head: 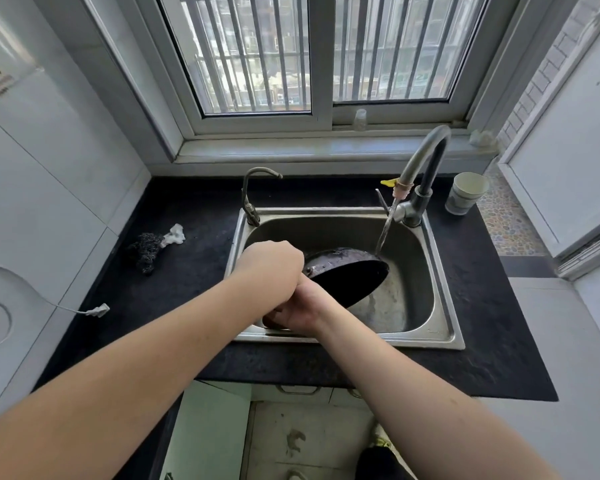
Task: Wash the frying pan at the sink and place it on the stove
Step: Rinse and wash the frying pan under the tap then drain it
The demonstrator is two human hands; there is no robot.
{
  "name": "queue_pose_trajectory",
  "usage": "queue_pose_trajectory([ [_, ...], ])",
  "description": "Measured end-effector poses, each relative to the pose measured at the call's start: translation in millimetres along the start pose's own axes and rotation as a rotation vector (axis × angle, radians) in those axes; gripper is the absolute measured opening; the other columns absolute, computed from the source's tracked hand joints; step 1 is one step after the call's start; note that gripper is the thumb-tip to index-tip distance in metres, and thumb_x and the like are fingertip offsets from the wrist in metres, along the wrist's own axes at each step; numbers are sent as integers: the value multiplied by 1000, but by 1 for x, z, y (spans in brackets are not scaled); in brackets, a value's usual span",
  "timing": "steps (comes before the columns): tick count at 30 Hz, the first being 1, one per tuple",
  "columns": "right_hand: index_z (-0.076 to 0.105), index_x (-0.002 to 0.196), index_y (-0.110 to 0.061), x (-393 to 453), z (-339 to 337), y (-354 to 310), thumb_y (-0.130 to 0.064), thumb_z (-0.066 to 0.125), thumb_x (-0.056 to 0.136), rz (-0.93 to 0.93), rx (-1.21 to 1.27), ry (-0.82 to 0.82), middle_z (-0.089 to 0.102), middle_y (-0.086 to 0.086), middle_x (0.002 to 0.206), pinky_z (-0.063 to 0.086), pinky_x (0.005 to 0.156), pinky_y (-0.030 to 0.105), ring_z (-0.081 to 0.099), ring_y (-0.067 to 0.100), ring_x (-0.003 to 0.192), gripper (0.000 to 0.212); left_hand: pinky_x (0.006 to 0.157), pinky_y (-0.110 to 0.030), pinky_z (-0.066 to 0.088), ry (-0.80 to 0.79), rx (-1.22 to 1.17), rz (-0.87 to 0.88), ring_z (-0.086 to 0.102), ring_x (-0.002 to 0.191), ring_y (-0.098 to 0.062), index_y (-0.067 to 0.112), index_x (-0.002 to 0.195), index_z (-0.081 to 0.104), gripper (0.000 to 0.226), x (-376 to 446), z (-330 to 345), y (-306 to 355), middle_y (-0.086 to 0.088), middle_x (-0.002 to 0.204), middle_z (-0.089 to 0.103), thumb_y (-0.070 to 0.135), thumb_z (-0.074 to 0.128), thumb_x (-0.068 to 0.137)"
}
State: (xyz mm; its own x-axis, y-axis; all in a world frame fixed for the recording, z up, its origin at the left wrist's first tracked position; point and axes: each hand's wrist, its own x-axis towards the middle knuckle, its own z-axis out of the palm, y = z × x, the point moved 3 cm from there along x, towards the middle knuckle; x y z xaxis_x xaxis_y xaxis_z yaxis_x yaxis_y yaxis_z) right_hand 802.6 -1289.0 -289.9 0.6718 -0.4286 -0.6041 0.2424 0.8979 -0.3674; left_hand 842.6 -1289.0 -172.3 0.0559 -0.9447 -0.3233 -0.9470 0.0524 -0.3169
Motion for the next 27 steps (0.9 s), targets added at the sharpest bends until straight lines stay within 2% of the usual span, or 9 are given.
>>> queue_pose_trajectory([
  [2,52,74,-18,-4,-7,-8,-25,51,89,-20,53,25,43,0,61,45,54,25,36,13,53,17,55,-29,39,59,-93,25,64,81,-26,21,89,64,10,-1,-5,1,1,72,50,19,67,79],
  [5,56,74,-14,-12,-14,-21,-23,45,91,-42,109,51,48,3,72,41,66,27,40,15,61,22,66,-29,47,201,-342,97,63,90,-19,22,96,68,19,-1,-5,-4,3,84,63,31,64,80],
  [8,64,84,-11,-21,-22,-32,-26,42,93,-65,132,43,57,4,82,41,71,26,48,14,71,28,57,-15,39,356,-681,122,59,66,1,33,92,72,17,-8,2,-10,16,57,57,41,71,76],
  [10,63,95,-11,-26,-25,-38,-30,43,95,-76,112,37,57,4,85,43,69,25,50,14,73,27,62,-13,45,398,-961,127,61,66,7,38,88,72,16,-8,14,-9,17,63,67,44,75,74],
  [13,62,101,-16,-30,-28,-44,-37,50,94,-117,35,10,60,2,90,45,71,24,54,13,78,25,90,-28,52,338,-1483,194,68,94,-3,33,86,71,11,0,30,9,14,96,75,24,75,81],
  [15,64,101,-16,-31,-29,-45,-38,50,94,-153,-12,-10,62,3,98,44,79,27,57,16,86,27,90,-32,52,319,-1667,205,69,95,-12,26,84,67,9,8,35,23,5,94,75,18,69,85],
  [18,68,90,-21,-34,-36,-46,-50,53,89,-174,-137,35,58,-1,92,43,72,26,55,13,78,33,74,-22,49,356,-1700,164,61,73,-4,27,80,61,6,20,36,37,11,71,63,31,64,82],
  [22,61,78,-12,-42,-57,-52,-62,54,86,-151,-185,149,54,-1,64,44,46,21,51,10,51,51,62,-16,45,377,-1700,185,53,63,-4,24,73,60,17,36,34,43,12,62,55,40,61,79],
  [27,59,95,-10,-57,-72,-64,-32,51,97,-225,-210,266,67,5,81,52,50,23,63,10,52,24,66,-18,47,397,-1788,146,53,63,-7,26,64,60,20,52,34,39,10,60,57,34,61,82],
])
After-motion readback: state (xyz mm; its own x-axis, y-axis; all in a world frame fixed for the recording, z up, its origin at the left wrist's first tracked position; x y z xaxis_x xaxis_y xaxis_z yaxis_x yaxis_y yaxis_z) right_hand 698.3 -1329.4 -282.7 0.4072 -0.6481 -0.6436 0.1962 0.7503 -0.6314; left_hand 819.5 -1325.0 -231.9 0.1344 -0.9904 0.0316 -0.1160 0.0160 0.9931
